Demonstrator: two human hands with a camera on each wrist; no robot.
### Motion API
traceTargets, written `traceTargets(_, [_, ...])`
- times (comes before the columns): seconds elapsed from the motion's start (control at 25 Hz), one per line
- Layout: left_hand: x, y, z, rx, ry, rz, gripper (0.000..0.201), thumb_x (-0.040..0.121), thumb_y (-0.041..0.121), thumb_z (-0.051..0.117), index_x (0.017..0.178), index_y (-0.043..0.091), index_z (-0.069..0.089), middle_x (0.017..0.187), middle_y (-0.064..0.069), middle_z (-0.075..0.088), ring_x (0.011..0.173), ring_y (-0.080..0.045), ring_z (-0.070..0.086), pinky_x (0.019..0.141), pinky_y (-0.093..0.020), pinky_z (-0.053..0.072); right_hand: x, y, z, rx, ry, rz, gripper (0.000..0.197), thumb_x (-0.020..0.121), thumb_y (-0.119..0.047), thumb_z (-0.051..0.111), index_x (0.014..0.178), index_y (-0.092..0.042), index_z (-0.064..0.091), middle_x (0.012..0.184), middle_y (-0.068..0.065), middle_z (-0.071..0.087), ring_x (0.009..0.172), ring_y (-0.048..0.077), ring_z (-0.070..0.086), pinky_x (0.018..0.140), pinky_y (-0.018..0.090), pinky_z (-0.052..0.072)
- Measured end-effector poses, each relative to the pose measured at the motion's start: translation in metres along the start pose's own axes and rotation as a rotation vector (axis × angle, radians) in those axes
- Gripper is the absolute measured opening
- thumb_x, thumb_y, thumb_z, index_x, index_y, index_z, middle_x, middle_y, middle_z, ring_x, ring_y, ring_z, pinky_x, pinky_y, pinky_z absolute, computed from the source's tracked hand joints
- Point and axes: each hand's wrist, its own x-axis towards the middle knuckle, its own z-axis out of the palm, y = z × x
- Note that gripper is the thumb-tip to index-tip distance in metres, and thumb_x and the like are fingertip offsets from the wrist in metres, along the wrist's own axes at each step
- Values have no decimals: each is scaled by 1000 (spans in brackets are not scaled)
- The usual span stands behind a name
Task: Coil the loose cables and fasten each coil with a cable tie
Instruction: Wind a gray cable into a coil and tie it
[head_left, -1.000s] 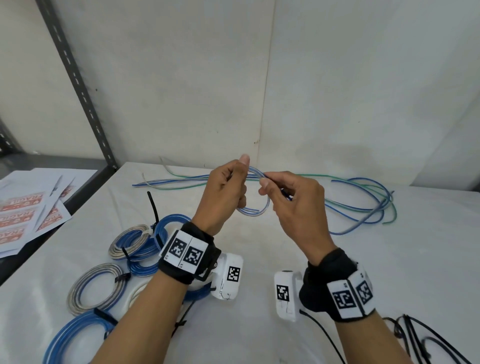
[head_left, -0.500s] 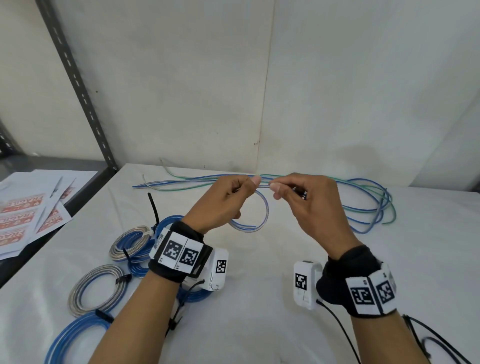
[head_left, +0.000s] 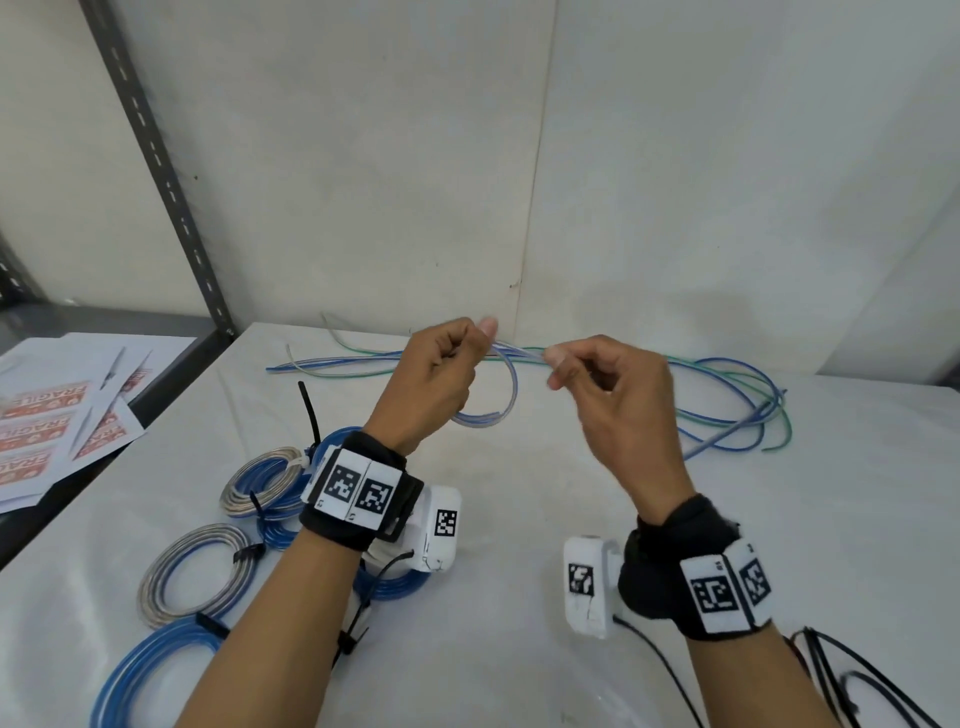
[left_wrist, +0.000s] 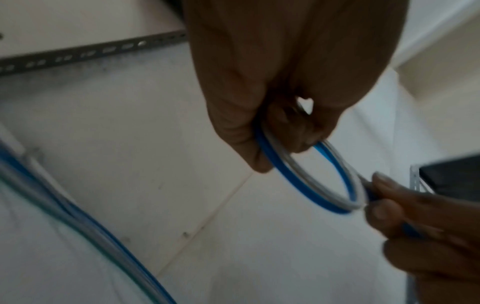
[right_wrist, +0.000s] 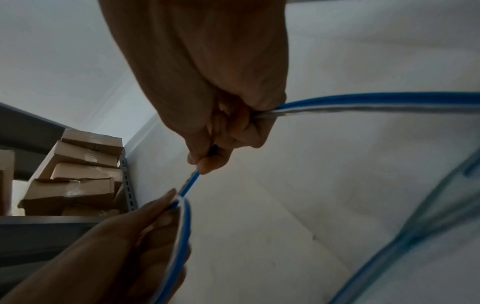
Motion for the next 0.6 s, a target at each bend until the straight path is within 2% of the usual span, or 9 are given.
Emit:
traceTargets(0.04, [2, 0, 2, -106, 41, -11, 45, 106, 33, 49, 68, 19, 30, 61, 3, 15, 51, -16, 12, 49, -29, 14, -1, 1, 6, 46, -29, 25, 15, 93, -23, 73, 79, -19, 73, 72, -6, 71, 53, 16, 50, 54, 30, 41])
traceTargets(0.12, [3, 2, 6, -242, 111, -6, 45, 107, 32, 47, 70, 17, 26, 64, -3, 11, 53, -17, 9, 47, -29, 13, -7, 0, 18, 134, -65, 71, 9, 91, -22, 76, 86, -14, 74, 76, -8, 72, 51, 14, 48, 54, 26, 40])
traceTargets(0.2, [2, 4, 13, -325, 157, 13, 45, 108, 31, 44, 71, 18, 24, 65, -5, 10, 53, -17, 8, 46, -26, 15, -12, -1, 29, 244, -31, 84, 8, 90, -17, 77, 94, -11, 74, 81, -4, 75, 54, 15, 55, 56, 24, 45])
traceTargets(0.28, [2, 5, 19, -383, 159, 0, 43, 109, 31, 42, 70, 19, 28, 65, -4, 12, 52, -14, 11, 45, -24, 20, -11, -1, 29, 272, 38, 56, 6, 90, -14, 76, 96, -15, 75, 84, 0, 78, 65, 20, 66, 62, 33, 52])
traceTargets(0.36, [3, 5, 14, -359, 82, -77, 42, 109, 29, 42, 70, 16, 39, 61, 0, 20, 48, -13, 20, 47, -25, 30, -4, 3, 17, 214, 33, 18, 9, 91, -12, 76, 94, -21, 76, 83, -3, 78, 78, 25, 72, 72, 41, 56])
traceTargets(0.4, [3, 6, 10, -283, 11, -123, 41, 109, 28, 42, 71, 13, 45, 59, 1, 25, 46, -13, 26, 51, -28, 38, 0, 5, 9, 169, -30, 1, 11, 90, -11, 76, 92, -22, 76, 81, -5, 78, 77, 22, 71, 72, 39, 55])
traceTargets(0.48, [-1, 8, 6, -21, -182, -188, 45, 109, 30, 42, 71, 9, 53, 55, 2, 32, 46, -15, 35, 59, -33, 48, 4, 4, -5, 59, -235, -24, 12, 89, -10, 77, 88, -22, 78, 78, -9, 76, 65, 8, 62, 63, 26, 49])
traceTargets(0.56, [-7, 11, 9, 111, -297, -175, 49, 109, 33, 39, 65, 14, 48, 56, 7, 32, 49, -13, 31, 55, -29, 45, 4, 3, -10, -19, -343, -37, 10, 88, -11, 77, 86, -21, 79, 76, -10, 74, 59, 0, 52, 58, 15, 41])
traceTargets(0.6, [-8, 11, 10, 83, -287, -157, 50, 110, 33, 38, 63, 18, 43, 57, 9, 29, 50, -12, 27, 52, -28, 39, 4, 4, -11, -31, -316, -45, 9, 88, -14, 78, 88, -23, 79, 77, -13, 74, 58, 2, 52, 57, 15, 41])
